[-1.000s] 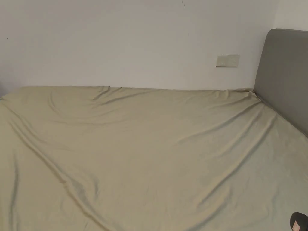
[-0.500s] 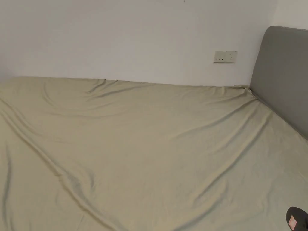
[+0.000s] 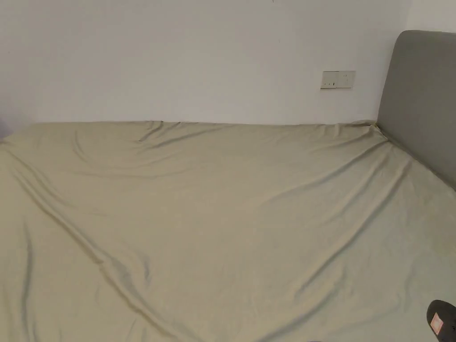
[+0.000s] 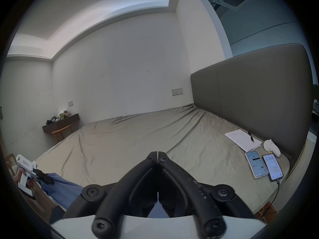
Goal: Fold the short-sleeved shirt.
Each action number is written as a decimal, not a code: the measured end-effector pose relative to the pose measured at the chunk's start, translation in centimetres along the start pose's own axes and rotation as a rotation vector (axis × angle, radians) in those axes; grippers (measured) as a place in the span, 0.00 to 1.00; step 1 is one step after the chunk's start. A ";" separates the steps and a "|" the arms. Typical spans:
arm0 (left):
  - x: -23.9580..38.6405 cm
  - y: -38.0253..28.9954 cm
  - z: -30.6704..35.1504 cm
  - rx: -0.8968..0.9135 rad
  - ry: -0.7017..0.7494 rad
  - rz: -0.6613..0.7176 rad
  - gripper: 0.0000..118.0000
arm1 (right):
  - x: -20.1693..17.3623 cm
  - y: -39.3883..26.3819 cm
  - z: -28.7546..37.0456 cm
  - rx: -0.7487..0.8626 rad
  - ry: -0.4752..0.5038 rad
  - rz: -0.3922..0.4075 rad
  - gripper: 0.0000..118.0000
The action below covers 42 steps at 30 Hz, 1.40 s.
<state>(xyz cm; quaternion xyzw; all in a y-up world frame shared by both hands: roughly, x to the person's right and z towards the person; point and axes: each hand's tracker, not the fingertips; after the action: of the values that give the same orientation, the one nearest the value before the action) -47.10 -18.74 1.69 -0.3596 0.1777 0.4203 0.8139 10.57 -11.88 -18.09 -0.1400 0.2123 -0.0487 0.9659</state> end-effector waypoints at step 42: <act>22.5 -17.5 -15.8 -0.144 -0.206 -0.566 0.00 | 0.6 1.5 0.8 0.045 -0.066 -0.066 0.02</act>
<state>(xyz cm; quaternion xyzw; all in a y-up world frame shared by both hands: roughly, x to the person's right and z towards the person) -19.56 -24.64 -14.72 -0.4071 -0.0432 0.2227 0.8848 11.46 -10.32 -18.11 -0.1266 0.1742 -0.0809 0.9732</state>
